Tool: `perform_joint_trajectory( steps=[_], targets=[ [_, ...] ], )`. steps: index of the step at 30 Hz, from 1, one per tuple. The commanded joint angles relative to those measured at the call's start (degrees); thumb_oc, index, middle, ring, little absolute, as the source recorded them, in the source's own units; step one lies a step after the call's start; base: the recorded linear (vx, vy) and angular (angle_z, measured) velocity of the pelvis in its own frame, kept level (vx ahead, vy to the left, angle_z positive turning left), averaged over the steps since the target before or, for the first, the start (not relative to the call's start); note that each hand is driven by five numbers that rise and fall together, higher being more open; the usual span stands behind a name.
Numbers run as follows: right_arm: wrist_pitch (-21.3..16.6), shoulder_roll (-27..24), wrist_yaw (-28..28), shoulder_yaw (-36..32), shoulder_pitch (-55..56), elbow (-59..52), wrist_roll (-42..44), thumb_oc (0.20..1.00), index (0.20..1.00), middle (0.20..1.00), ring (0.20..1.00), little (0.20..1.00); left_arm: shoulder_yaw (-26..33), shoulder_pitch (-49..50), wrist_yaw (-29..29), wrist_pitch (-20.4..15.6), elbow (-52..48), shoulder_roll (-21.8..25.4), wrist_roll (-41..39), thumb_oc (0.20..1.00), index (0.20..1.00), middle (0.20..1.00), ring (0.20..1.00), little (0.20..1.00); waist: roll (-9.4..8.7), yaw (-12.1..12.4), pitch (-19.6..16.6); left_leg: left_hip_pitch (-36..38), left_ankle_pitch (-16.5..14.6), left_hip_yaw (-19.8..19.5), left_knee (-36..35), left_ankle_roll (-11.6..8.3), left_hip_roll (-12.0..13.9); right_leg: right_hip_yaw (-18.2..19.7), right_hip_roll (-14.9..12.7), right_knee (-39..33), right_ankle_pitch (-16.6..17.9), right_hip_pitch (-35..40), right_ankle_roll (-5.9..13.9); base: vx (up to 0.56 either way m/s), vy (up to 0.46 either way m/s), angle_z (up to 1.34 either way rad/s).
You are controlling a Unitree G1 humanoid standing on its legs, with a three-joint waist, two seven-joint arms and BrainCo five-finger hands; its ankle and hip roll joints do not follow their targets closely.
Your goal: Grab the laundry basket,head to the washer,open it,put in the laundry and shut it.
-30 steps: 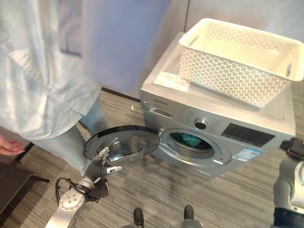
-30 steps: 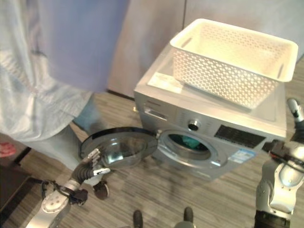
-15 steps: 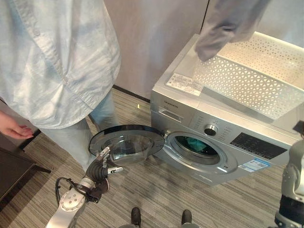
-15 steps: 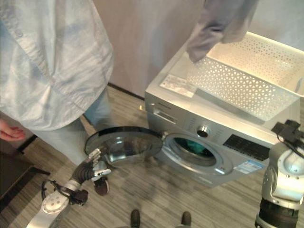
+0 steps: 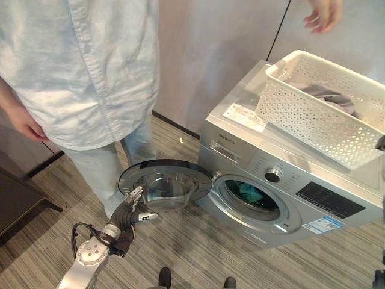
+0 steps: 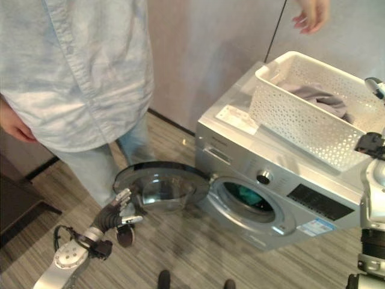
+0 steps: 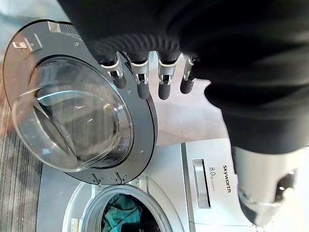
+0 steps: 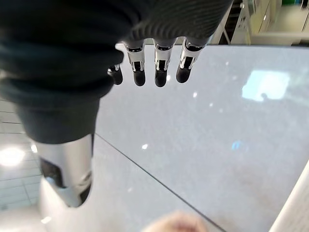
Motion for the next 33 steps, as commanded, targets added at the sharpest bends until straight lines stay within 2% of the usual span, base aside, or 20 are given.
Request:
perform_joint_trajectory(
  steps=[1,3,5,7,8,9,10,13,16,19,20,21,23,26,27,29,31,32,33],
  targets=[
    [0.81,-8.89,0.43,1.42,-8.29,6.76,-0.08,1.0,1.0,1.0,1.0,1.0,2.06,0.04,-0.13,-2.19,-2.44,0.82,0.24,1.0,1.0,1.0,1.0,1.0,0.71,2.59,-1.17,4.01,-10.67,-0.22,3.34,0.31,1.42,-3.11,-1.48,2.15,0.5,-0.81,1.81,0.0,0.0,0.0],
    [2.96,-13.04,1.47,4.72,-11.99,12.54,-0.73,1.0,1.0,1.0,1.0,1.0,1.79,0.48,-0.12,-2.12,-2.35,1.6,-0.42,1.0,1.0,1.0,1.0,1.0,0.21,3.16,-1.23,4.21,-10.38,-0.28,3.04,0.1,1.67,-3.43,-1.27,2.07,0.32,-0.51,1.69,0.0,-0.015,0.0],
    [4.43,-17.56,2.95,10.98,-18.99,18.84,-1.26,1.0,1.0,1.0,1.0,1.0,1.84,0.68,0.01,-2.06,-2.45,2.22,-1.22,1.0,1.0,1.0,1.0,1.0,0.04,3.34,-1.04,4.5,-10.12,-0.2,2.85,-0.08,1.93,-3.37,-1.05,2.06,0.2,-0.27,1.59,0.0,0.0,0.0],
    [5.13,-20.83,5.4,19.91,-28.49,25.36,-0.86,1.0,1.0,1.0,1.0,1.0,1.91,0.86,-0.2,-1.99,-2.46,2.63,-2.12,1.0,1.0,1.0,1.0,1.0,-0.06,3.34,-0.87,4.56,-10.08,-0.19,2.94,-0.19,2.04,-3.25,-0.95,2.04,0.28,-0.04,1.52,0.0,0.0,0.0],
    [5.76,-21.42,6.49,21.97,-30.33,27.0,-1.24,1.0,1.0,1.0,1.0,1.0,1.68,0.78,-0.38,-1.87,-2.42,3.01,-2.46,1.0,1.0,1.0,1.0,1.0,-0.47,3.49,-0.91,4.46,-10.06,-0.3,3.05,-0.18,1.99,-3.32,-0.93,2.03,0.37,0.04,1.53,0.0,0.0,0.0],
    [6.82,-22.98,9.66,29.5,-37.17,31.81,-1.82,1.0,1.0,1.0,1.0,1.0,1.72,0.94,-0.64,-1.7,-2.44,3.63,-3.07,1.0,1.0,1.0,1.0,1.0,-0.95,3.75,-0.79,4.52,-10.42,-0.53,3.49,-0.24,2.07,-3.37,-0.88,2.12,0.55,0.45,1.65,0.0,0.0,0.0],
    [6.73,-22.99,9.71,30.74,-38.53,32.3,-1.72,1.0,1.0,1.0,1.0,1.0,1.87,0.96,-0.64,-1.69,-2.46,3.34,-3.09,1.0,1.0,1.0,1.0,1.0,-0.82,3.52,-0.76,4.33,-10.17,-0.53,3.52,-0.16,1.89,-3.37,-1.05,2.03,0.76,0.33,1.63,0.02,0.034,-0.02],
    [8.18,-21.52,13.32,40.99,-49.11,40.62,-1.57,1.0,1.0,1.0,1.0,1.0,2.06,1.1,-0.92,-1.42,-2.45,3.94,-3.33,1.0,1.0,1.0,1.0,1.0,-1.51,3.75,-0.62,3.91,-10.37,-0.96,4.14,0.19,1.43,-3.55,-1.44,2.26,1.33,0.64,1.86,0.01,0.053,0.02],
    [9.64,-19.32,16.63,48.65,-56.49,47.43,-3.59,1.0,1.0,1.0,1.0,1.0,2.44,1.06,-1.1,-1.24,-2.27,4.23,-3.35,1.0,1.0,1.0,1.0,1.0,-2.09,4.19,-0.17,2.92,-10.77,-1.31,5.47,0.66,0.49,-3.32,-2.24,2.71,3.51,0.45,2.47,0.0,0.085,0.05],
    [10.51,-17.36,17.98,52.76,-60.51,51.12,-5.75,1.0,1.0,1.0,1.0,1.0,2.42,0.85,-1.08,-1.13,-2.31,4.29,-3.52,1.0,1.0,1.0,1.0,1.0,-2.16,4.34,0.09,2.04,-11.44,-1.6,6.78,1.19,-0.49,-3.1,-2.97,2.67,5.1,0.55,3.01,0.0,0.105,0.04],
    [12.08,-17.43,20.14,57.22,-63.21,55.5,-11.05,1.0,1.0,1.0,1.0,1.0,2.77,1.06,-1.84,-0.98,-2.67,5.37,-2.95,1.0,1.0,1.0,1.0,1.0,-2.23,4.59,0.26,1.42,-12.26,-2.36,7.98,1.83,-1.43,-2.26,-3.65,3.2,6.99,0.73,3.61,0.0,0.15,0.1],
    [12.67,-17.35,20.7,59.19,-64.91,57.12,-13.55,1.0,1.0,1.0,1.0,1.0,3.01,0.98,-2.03,-0.78,-2.92,5.51,-2.62,1.0,1.0,1.0,1.0,1.0,-1.91,4.3,0.33,1.01,-12.21,-2.84,8.29,2.41,-2.16,-1.28,-4.29,4.65,7.48,0.07,3.46,0.0,0.223,0.19],
    [13.43,-17.77,20.95,61.01,-66.94,59.95,-16.2,1.0,1.0,1.0,1.0,1.0,2.76,0.6,-2.23,-0.3,-3.08,5.83,-2.42,1.0,1.0,1.0,1.0,1.0,-0.47,3.6,1.13,1.21,-12.53,-4.33,8.76,3.57,-2.81,2.65,-3.94,11.01,6.82,-2.17,2.12,0.01,0.207,0.28],
    [13.14,-17.8,21.67,62.17,-66.91,63.46,-18.67,1.0,1.0,1.0,1.0,1.0,1.88,-0.21,-3.59,0.24,-2.35,5.56,-1.89,1.0,1.0,1.0,1.0,1.0,1.88,2.6,1.81,2.14,-12.53,-5.8,8.36,4.57,-2.99,7.32,-1.17,16.01,2.78,-6.75,0.49,0.06,0.138,0.38],
    [13.11,-17.89,22.45,62.96,-66.24,64.08,-19.85,1.0,1.0,1.0,1.0,1.0,1.83,-0.37,-3.99,0.32,-2.26,5.63,-1.58,1.0,1.0,1.0,1.0,1.0,2.62,2.17,2.23,3.17,-12.89,-6.24,8.04,4.54,-2.71,8.79,0.15,14.76,0.46,-8.06,0.02,0.11,0.043,0.23],
    [13.01,-18.07,22.84,63.4,-66.23,64.33,-20.51,1.0,1.0,1.0,1.0,1.0,2.02,-0.44,-4.1,0.19,-2.42,5.67,-1.67,1.0,1.0,1.0,1.0,1.0,2.8,1.99,2.45,3.5,-12.74,-6.34,7.79,4.36,-2.76,9.53,0.31,12.54,0.62,-8.74,0.14,0.09,-0.004,0.22],
    [12.83,-17.43,23.87,63.39,-64.81,64.54,-21.42,1.0,1.0,1.0,1.0,1.0,1.47,-0.74,-4.3,0.32,-2.46,5.04,-1.61,1.0,1.0,1.0,1.0,1.0,3.23,1.55,4.14,5.3,-14.17,-6.9,8.47,4.08,-3.14,10.46,0.21,4.96,2.37,-12.55,1.26,0.18,-0.034,0.14],
    [12.79,-18.39,24.87,62.99,-62.5,64.1,-21.09,1.0,1.0,1.0,1.0,1.0,0.58,-1.61,-4.25,0.27,-1.92,4.07,-1.01,1.0,1.0,1.0,1.0,1.0,3.27,0.41,4.84,7.23,-15.0,-7.94,8.56,3.84,-3.53,13.17,1.46,2.59,3.32,-14.19,2.0,0.18,-0.017,0.09],
    [12.82,-18.55,24.87,62.66,-62.12,63.92,-21.12,1.0,1.0,1.0,1.0,1.0,0.42,-1.72,-4.22,0.22,-1.81,4.14,-0.98,1.0,1.0,1.0,1.0,1.0,3.35,0.57,5.0,7.55,-15.09,-7.93,8.46,3.82,-3.36,13.13,1.62,2.54,3.27,-13.89,2.0,0.19,-0.028,0.09]
  ],
)
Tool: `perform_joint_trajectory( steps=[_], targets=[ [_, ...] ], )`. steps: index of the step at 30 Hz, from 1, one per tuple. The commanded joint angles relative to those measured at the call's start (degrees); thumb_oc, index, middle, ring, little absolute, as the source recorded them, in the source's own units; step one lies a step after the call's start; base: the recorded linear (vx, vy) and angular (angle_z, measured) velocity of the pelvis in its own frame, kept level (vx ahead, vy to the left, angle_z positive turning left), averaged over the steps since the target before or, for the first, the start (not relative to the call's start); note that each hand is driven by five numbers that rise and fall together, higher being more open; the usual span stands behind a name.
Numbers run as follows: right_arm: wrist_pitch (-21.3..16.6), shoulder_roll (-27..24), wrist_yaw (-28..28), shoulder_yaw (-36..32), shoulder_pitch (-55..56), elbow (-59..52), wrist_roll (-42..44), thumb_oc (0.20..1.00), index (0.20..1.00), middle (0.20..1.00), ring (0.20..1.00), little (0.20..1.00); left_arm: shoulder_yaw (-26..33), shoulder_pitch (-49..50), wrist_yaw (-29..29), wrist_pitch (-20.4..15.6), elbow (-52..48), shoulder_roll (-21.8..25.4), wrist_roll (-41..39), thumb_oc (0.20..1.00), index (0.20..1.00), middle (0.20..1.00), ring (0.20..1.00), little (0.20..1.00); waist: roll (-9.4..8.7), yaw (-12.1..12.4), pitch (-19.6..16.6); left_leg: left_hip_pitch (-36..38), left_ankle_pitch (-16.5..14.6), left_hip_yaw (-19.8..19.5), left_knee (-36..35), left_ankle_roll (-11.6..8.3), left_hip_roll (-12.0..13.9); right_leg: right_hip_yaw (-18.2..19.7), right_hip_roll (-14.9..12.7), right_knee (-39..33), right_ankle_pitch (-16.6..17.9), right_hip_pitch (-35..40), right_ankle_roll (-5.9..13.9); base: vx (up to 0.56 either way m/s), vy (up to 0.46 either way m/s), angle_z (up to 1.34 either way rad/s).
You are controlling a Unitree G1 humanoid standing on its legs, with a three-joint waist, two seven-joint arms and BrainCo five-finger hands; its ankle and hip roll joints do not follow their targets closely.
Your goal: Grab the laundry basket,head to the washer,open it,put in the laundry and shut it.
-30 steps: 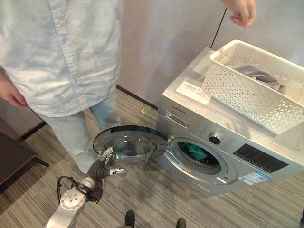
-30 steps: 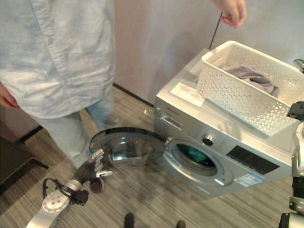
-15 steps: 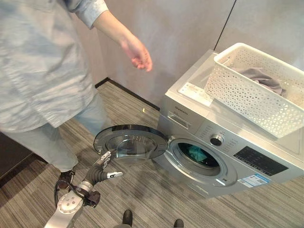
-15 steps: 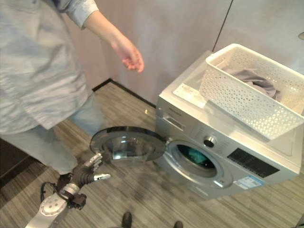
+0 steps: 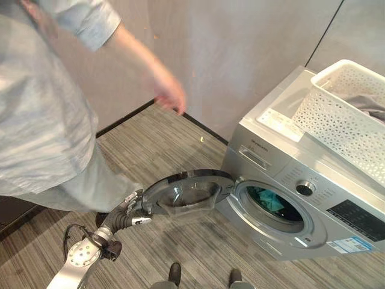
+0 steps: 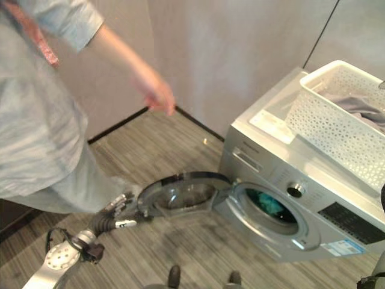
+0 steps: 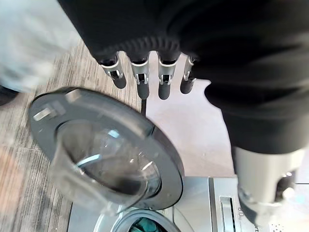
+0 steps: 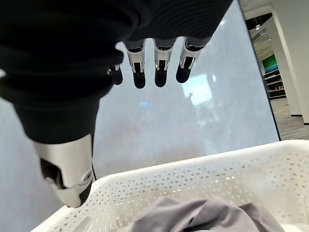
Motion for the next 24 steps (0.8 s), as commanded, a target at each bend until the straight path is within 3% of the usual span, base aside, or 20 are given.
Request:
perform_joint_trajectory(
  steps=[1,2,3,4,5,11,13,19,24],
  targets=[
    [-0.98,-4.69,1.28,3.29,-1.42,-0.69,-0.68,1.0,1.0,1.0,1.0,1.0,-1.37,-1.95,-0.73,-2.1,-4.15,0.23,1.62,1.0,1.0,1.0,1.0,1.0,-0.08,-1.34,1.54,6.78,-13.19,-1.79,6.14,-1.31,-1.94,7.64,0.07,3.86,3.77,-7.34,2.81,0.14,-0.037,0.35],
    [-1.11,-5.76,1.97,2.97,0.3,-1.44,-0.43,1.0,1.0,1.0,1.0,1.0,-2.07,-3.04,-0.63,-2.21,-3.45,-0.21,1.73,1.0,1.0,1.0,1.0,1.0,-0.38,-1.81,1.33,7.46,-13.47,-2.76,5.62,-1.68,-2.16,10.09,0.63,4.41,3.49,-6.76,2.94,0.13,-0.037,0.59],
    [-1.04,-6.03,1.96,2.27,1.05,-1.74,-0.47,1.0,1.0,1.0,1.0,1.0,-2.36,-3.25,-0.58,-2.29,-3.27,-0.03,1.75,1.0,1.0,1.0,1.0,1.0,-0.49,-1.61,1.51,7.8,-13.42,-2.81,5.41,-1.68,-2.12,10.06,0.65,4.61,3.27,-6.59,2.93,0.12,-0.071,1.01],
    [-1.42,-7.52,2.54,1.72,3.59,-2.98,-0.69,1.0,1.0,1.0,1.0,1.0,-3.81,-4.66,-0.67,-2.36,-2.72,-0.75,1.64,1.0,1.0,1.0,1.0,1.0,-1.42,-2.29,1.32,8.22,-13.21,-4.79,5.15,-2.36,-2.61,13.37,1.15,6.26,3.43,-6.8,2.74,0.17,-0.181,1.14],
    [-1.72,-9.03,3.52,1.3,6.48,-6.22,-0.59,1.0,1.0,1.0,1.0,1.0,-4.65,-5.38,-0.92,-2.44,-2.55,-1.58,1.59,1.0,1.0,1.0,1.0,1.0,-1.9,-2.82,0.89,8.93,-13.61,-6.59,5.14,-3.28,-1.77,13.53,1.99,8.15,2.88,-6.87,2.5,0.25,-0.268,0.98],
    [-2.53,-11.53,6.48,-3.13,18.81,-13.59,-0.47,1.0,1.0,1.0,1.0,1.0,-6.5,-6.14,-0.92,-2.24,-1.85,-2.65,0.88,1.0,1.0,1.0,1.0,1.0,-2.59,-4.56,-1.46,11.07,-12.06,-8.02,3.45,-6.15,3.43,8.47,3.53,9.57,0.49,-4.83,0.84,0.18,-0.207,0.44],
    [-3.41,-9.42,7.89,-2.01,20.71,-12.68,-0.39,1.0,1.0,1.0,1.0,1.0,-8.65,-7.02,-1.47,-2.02,-1.06,-3.12,0.78,1.0,1.0,1.0,1.0,1.0,-2.67,-4.64,-2.24,11.2,-10.19,-7.49,2.23,-7.1,5.46,6.98,4.55,8.9,-0.3,-4.03,0.34,0.13,-0.187,0.41],
    [-3.75,-8.5,12.71,-0.75,24.01,-14.01,3.81,1.0,1.0,1.0,1.0,1.0,-10.27,-8.16,-1.81,-1.82,-1.26,-3.36,0.89,1.0,1.0,1.0,1.0,1.0,-2.88,-4.38,-2.13,10.9,-7.73,-6.23,0.89,-8.16,7.69,5.31,5.47,9.33,-1.78,-4.14,-0.76,0.05,-0.087,0.01],
    [-3.7,-10.58,20.22,3.77,27.39,-15.29,1.92,1.0,1.0,1.0,1.0,1.0,-10.03,-6.96,-3.01,-1.68,-2.31,-3.34,1.04,1.0,1.0,1.0,1.0,1.0,-2.66,-3.68,-1.57,10.35,-6.16,-5.96,0.79,-8.55,8.54,4.5,5.67,8.77,-2.1,-3.97,-1.19,0.04,-0.038,0.01]
  ],
)
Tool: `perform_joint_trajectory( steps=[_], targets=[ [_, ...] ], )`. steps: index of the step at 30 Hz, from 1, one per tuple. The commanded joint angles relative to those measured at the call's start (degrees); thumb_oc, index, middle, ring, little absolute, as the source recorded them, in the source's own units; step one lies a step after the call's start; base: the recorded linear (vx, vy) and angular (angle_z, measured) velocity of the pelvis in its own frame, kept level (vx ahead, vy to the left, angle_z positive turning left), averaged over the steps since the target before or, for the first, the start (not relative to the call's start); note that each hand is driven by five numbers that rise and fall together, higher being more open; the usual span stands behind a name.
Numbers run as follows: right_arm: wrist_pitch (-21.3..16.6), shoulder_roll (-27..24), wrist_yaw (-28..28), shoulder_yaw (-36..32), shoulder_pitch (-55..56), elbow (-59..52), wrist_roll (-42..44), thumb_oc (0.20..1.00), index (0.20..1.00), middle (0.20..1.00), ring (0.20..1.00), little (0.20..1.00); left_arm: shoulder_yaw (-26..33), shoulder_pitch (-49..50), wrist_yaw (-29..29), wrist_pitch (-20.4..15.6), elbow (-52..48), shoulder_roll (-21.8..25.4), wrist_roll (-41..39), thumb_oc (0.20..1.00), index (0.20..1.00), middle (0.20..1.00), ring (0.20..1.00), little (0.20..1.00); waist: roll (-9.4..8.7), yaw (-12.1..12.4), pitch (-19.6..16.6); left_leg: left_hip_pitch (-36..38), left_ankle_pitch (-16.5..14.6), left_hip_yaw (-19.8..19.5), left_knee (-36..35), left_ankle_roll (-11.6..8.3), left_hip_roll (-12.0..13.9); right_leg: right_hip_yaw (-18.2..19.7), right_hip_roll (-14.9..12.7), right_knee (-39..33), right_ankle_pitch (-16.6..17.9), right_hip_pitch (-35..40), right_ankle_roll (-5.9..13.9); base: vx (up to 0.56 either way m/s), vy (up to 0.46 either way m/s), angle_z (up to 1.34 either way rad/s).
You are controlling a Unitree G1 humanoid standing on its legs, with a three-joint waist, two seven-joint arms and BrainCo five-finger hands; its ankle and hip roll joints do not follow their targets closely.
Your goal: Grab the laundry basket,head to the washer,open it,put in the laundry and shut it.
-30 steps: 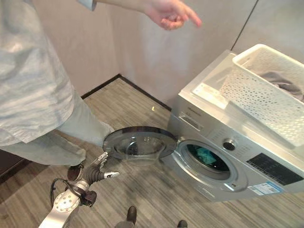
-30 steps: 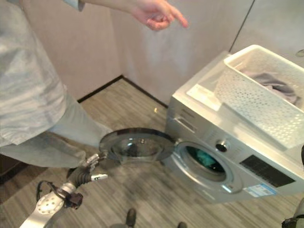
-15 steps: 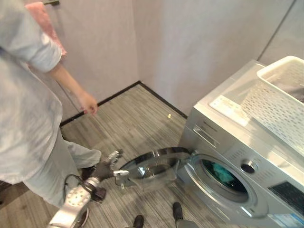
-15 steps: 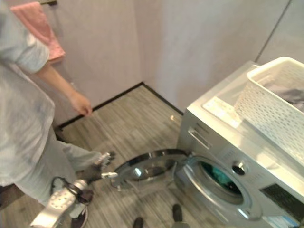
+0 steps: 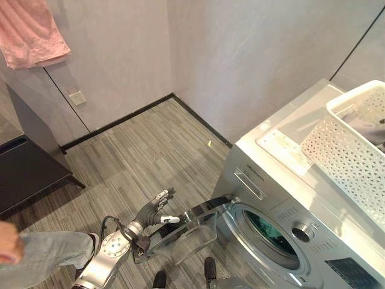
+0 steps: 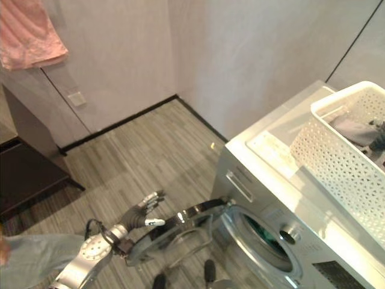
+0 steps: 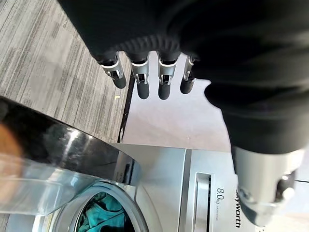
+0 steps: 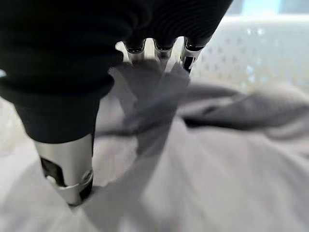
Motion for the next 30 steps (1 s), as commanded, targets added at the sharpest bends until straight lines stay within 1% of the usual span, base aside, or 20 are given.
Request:
perform_joint_trajectory(
  steps=[1,3,4,7,8,9,11,14,18,19,20,23,26,28,29,30],
  targets=[
    [-0.49,-4.45,4.3,4.81,-1.39,-0.47,-0.7,1.0,1.0,1.0,1.0,1.0,0.43,-0.19,-1.65,-1.84,-4.18,3.61,0.47,1.0,1.0,1.0,1.0,1.0,-3.72,2.32,-1.84,7.01,-2.86,4.08,2.82,1.31,-0.34,0.41,-6.77,8.17,-2.71,-7.29,6.34,0.02,-0.029,0.03],
    [-0.34,-5.39,6.69,5.04,1.19,-1.03,-1.0,1.0,1.0,1.0,1.0,1.0,0.69,0.29,-2.17,-1.76,-4.72,3.78,0.63,1.0,1.0,1.0,1.0,1.0,-3.39,2.43,-1.54,6.95,-2.42,4.07,2.42,1.22,-0.18,0.22,-6.77,7.91,-2.76,-7.33,6.27,0.02,-0.01,0.01],
    [-0.33,-5.4,6.7,4.85,1.44,-1.11,-1.02,1.0,1.0,1.0,1.0,1.0,0.65,0.33,-2.18,-1.75,-4.73,3.83,0.63,1.0,1.0,1.0,1.0,1.0,-3.2,2.49,-1.63,7.22,-2.74,4.15,2.28,1.24,0.12,0.16,-6.52,7.94,-3.16,-7.15,6.31,0.0,0.0,0.0],
    [-0.03,-6.15,9.28,4.21,4.09,-2.35,-0.33,1.0,1.0,1.0,1.0,1.0,1.17,0.63,-2.43,-1.9,-5.36,4.08,0.41,1.0,1.0,1.0,1.0,1.0,-2.66,2.73,-0.81,6.61,-2.07,4.27,1.87,1.04,0.39,-0.05,-6.55,7.74,-3.36,-7.56,6.19,-0.02,-0.012,0.01],
    [0.43,-5.77,10.28,2.21,6.96,-2.75,-0.08,1.0,1.0,1.0,1.0,1.0,1.49,0.95,-2.46,-1.81,-5.69,4.03,-0.24,1.0,1.0,1.0,1.0,1.0,-2.28,3.02,-0.1,5.65,-1.4,4.25,1.83,0.91,0.27,-0.07,-6.64,7.38,-3.25,-8.28,6.11,-0.04,-0.029,0.04],
    [0.43,-5.77,10.27,2.06,7.11,-2.77,-0.09,1.0,1.0,1.0,1.0,1.0,1.46,0.94,-2.46,-1.81,-5.69,4.06,-0.24,1.0,1.0,1.0,1.0,1.0,-2.31,3.05,-0.12,5.63,-1.4,4.25,1.83,0.91,0.27,-0.07,-6.64,7.38,-3.25,-8.3,6.11,-0.04,-0.04,0.04],
    [1.13,-3.82,10.96,0.6,9.27,0.14,-1.23,1.0,1.0,1.0,1.0,1.0,1.8,1.13,-2.24,-1.58,-5.92,3.91,-0.7,1.0,1.0,1.0,1.0,1.0,-1.59,3.35,0.3,5.15,-0.9,4.38,1.35,0.8,0.3,-0.2,-6.79,7.19,-3.29,-8.78,6.0,-0.01,-0.017,0.0],
    [1.55,-2.67,11.48,0.32,9.55,2.78,-2.55,1.0,1.0,1.0,1.0,1.0,1.85,1.11,-2.18,-1.34,-6.36,3.88,-1.31,1.0,1.0,1.0,1.0,1.0,-0.92,3.65,0.64,4.51,-0.12,4.29,0.86,0.67,0.41,-0.38,-6.94,6.96,-3.32,-9.11,5.91,0.0,0.0,0.0],
    [1.86,-1.75,11.64,0.19,9.32,4.49,-3.79,1.0,1.0,1.0,1.0,1.0,1.9,0.79,-1.98,-1.17,-6.65,4.01,-1.49,1.0,1.0,1.0,1.0,1.0,-0.54,3.74,0.87,3.83,0.25,4.21,0.61,0.58,0.38,-0.6,-7.11,6.82,-3.31,-9.39,5.88,-0.01,-0.006,0.01],
    [1.93,-1.46,11.71,0.14,8.89,4.56,-3.58,0.25,0.25,0.25,0.25,0.25,1.81,0.38,-1.8,-1.0,-6.59,3.9,-1.55,1.0,1.0,1.0,1.0,1.0,-0.4,3.74,0.81,3.77,0.12,4.39,0.47,0.62,0.36,-0.46,-7.12,6.58,-3.21,-9.45,5.87,-0.01,-0.011,0.06],
    [2.04,-1.3,11.68,-0.03,8.8,4.27,-3.25,0.2,0.2,0.2,0.2,0.2,1.73,0.21,-1.73,-0.87,-6.59,3.72,-1.57,1.0,1.0,1.0,1.0,1.0,-0.38,3.69,0.7,3.86,-0.05,4.52,0.44,0.66,0.38,-0.38,-7.12,6.37,-3.16,-9.32,5.9,0.0,-0.01,0.04],
    [1.94,-1.02,10.5,0.16,6.46,2.84,-2.2,0.2,0.2,0.2,0.2,0.2,1.57,-0.21,-1.44,-0.73,-6.53,3.08,-1.65,1.0,1.0,1.0,1.0,1.0,-0.54,3.57,0.61,4.1,-0.64,4.75,0.42,0.84,0.33,-0.08,-7.07,6.1,-2.99,-9.08,5.97,0.0,0.0,0.0],
    [1.39,-0.24,6.09,-2.77,4.41,2.48,1.6,0.2,0.2,0.2,0.2,0.2,1.26,-0.8,-0.98,-0.94,-6.11,1.95,-1.54,1.0,1.0,1.0,1.0,1.0,-0.89,3.16,0.43,4.73,-1.57,5.17,0.42,1.09,0.37,0.51,-7.02,5.97,-2.81,-8.58,6.13,0.0,0.009,-0.02],
    [1.29,0.01,5.44,-3.66,4.36,2.39,2.51,0.2,0.2,0.2,0.2,0.2,1.31,-0.77,-0.94,-0.95,-6.07,1.79,-1.56,1.0,1.0,1.0,1.0,1.0,-0.92,3.1,0.39,4.9,-1.71,5.24,0.42,1.15,0.38,0.63,-7.0,5.96,-2.81,-8.46,6.16,0.0,0.006,-0.02],
    [1.36,0.79,2.81,-6.66,3.44,2.87,5.45,0.2,0.2,0.2,0.2,0.2,1.42,-0.61,-0.83,-1.04,-6.03,1.47,-1.89,1.0,1.0,1.0,1.0,1.0,-1.14,2.89,-0.03,5.42,-2.49,5.49,0.52,1.43,0.36,0.93,-6.99,6.0,-2.67,-8.21,6.3,0.0,0.007,-0.05],
    [1.37,1.23,2.3,-7.26,3.45,3.73,5.81,0.2,0.2,0.2,0.2,0.2,1.55,-0.51,-0.85,-1.04,-6.04,1.52,-1.99,1.0,1.0,1.0,1.0,1.0,-1.24,2.97,-0.11,5.61,-2.72,5.58,0.59,1.52,0.35,1.04,-6.98,5.97,-2.66,-8.08,6.31,0.0,0.007,-0.05]
  ],
)
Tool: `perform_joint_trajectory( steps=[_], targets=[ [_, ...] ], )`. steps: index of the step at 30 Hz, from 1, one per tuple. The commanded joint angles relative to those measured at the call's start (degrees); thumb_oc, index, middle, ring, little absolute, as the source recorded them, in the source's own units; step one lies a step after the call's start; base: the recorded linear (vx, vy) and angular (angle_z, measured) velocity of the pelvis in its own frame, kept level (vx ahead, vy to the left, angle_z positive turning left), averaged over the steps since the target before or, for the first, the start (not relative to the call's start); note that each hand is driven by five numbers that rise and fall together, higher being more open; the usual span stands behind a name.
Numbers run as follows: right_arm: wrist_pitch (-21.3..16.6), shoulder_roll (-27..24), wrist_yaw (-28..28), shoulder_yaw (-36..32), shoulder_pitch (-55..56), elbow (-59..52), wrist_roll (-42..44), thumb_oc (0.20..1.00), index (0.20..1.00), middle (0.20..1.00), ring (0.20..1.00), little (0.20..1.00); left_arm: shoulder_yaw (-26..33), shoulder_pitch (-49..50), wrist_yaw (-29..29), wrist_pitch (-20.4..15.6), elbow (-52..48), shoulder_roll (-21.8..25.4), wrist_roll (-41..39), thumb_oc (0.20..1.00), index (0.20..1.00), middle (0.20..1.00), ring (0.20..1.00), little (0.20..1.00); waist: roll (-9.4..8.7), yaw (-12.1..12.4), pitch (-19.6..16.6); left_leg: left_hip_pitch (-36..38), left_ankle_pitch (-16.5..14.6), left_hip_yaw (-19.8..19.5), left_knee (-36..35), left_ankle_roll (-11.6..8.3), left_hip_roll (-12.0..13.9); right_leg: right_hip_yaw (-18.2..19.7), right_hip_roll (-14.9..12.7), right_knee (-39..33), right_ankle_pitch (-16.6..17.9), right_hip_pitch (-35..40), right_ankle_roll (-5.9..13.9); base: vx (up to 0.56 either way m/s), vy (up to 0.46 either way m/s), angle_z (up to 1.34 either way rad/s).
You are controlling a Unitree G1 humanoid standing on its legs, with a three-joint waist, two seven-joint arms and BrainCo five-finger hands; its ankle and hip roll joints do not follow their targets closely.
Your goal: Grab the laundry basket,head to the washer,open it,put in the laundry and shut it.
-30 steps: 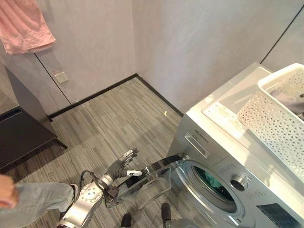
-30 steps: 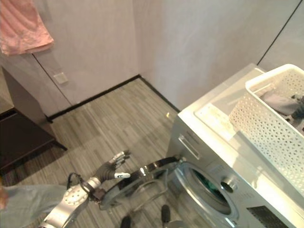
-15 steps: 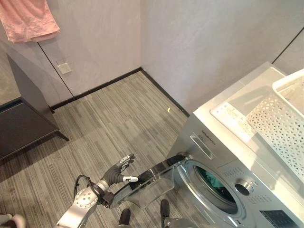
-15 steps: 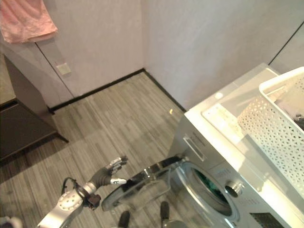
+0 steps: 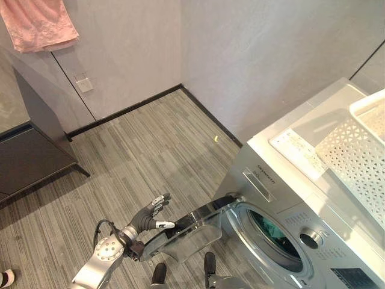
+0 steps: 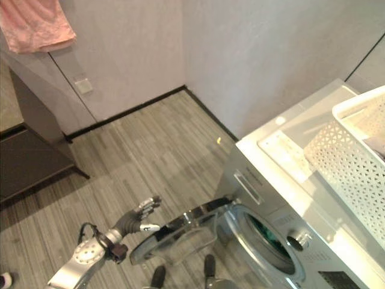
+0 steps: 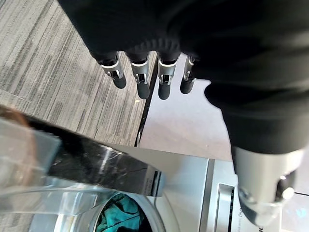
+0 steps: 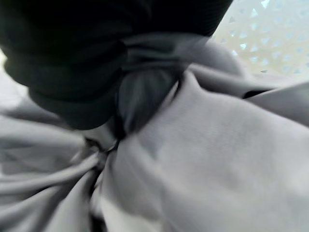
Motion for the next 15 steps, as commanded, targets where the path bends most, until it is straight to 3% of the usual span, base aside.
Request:
perform_joint_trajectory(
  steps=[1,8,15],
  targets=[
    [-0.56,3.47,-2.93,-1.29,-2.96,2.19,4.83,0.2,0.2,0.2,0.2,0.2,1.09,-1.95,-0.06,-2.31,-5.66,-0.19,-1.32,1.0,1.0,1.0,1.0,1.0,-1.73,0.49,1.28,9.35,-2.97,5.6,0.59,1.76,0.4,1.15,-6.82,5.96,-3.28,-4.33,7.07,0.0,0.004,-0.05],
    [-1.39,3.68,-9.09,-8.21,-6.15,0.26,11.47,0.2,0.2,0.2,0.2,0.2,3.03,-0.77,0.63,-2.93,-4.95,-0.07,-1.98,1.0,1.0,1.0,1.0,1.0,-2.73,0.05,0.25,10.27,-4.6,6.29,0.76,2.42,-0.13,2.07,-7.2,6.33,-2.74,-4.14,7.35,-0.01,0.015,-0.07],
    [-5.06,2.06,-22.7,-24.3,-3.96,-8.09,20.3,0.2,0.2,0.2,0.2,0.2,3.43,-1.83,2.15,-3.85,-4.3,0.17,-2.5,1.0,1.0,1.0,1.0,1.0,-2.92,-0.86,-0.88,11.13,-6.5,6.92,1.16,2.93,-0.35,2.61,-7.42,6.36,-2.59,-3.36,7.75,0.0,0.033,-0.06]
  ],
)
